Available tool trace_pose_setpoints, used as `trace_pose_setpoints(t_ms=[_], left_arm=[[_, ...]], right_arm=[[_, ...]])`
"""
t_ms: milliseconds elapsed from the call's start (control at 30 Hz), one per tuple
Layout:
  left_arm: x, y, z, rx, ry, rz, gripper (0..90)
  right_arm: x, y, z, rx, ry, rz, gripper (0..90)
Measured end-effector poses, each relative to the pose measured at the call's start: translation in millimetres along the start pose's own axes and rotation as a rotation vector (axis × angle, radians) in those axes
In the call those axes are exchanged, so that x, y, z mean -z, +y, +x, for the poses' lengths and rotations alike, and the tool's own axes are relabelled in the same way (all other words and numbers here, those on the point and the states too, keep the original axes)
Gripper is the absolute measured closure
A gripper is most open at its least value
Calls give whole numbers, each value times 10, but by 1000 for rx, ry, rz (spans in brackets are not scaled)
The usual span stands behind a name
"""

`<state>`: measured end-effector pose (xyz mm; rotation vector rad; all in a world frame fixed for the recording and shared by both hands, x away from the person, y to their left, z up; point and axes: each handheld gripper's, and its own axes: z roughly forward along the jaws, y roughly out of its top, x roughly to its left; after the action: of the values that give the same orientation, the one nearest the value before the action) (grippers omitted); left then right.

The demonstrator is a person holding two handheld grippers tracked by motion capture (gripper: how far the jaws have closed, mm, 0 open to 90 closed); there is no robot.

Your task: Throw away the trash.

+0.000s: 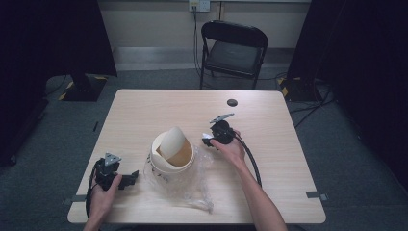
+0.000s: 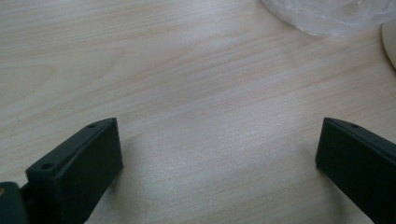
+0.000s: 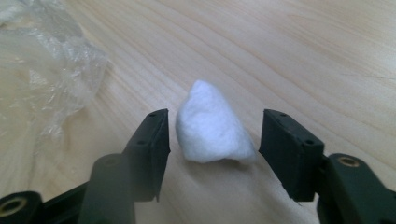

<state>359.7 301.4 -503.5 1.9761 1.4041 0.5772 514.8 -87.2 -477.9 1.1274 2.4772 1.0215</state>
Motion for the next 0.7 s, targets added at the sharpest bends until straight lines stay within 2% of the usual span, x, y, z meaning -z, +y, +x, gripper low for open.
trace_pose_setpoints(t_ms=[167,333,700], left_arm=[[0,0,0,0,0,0,0],[-1,-1,-1,1,-1,-1,0],[-3,1,-2,3,1,-1,0]], right_arm=[[-62,-45,15,-3,1,-5,527],[-30,-61,3,-6,-1,-17,631],[260,-38,-17,-25,18,-88,681]])
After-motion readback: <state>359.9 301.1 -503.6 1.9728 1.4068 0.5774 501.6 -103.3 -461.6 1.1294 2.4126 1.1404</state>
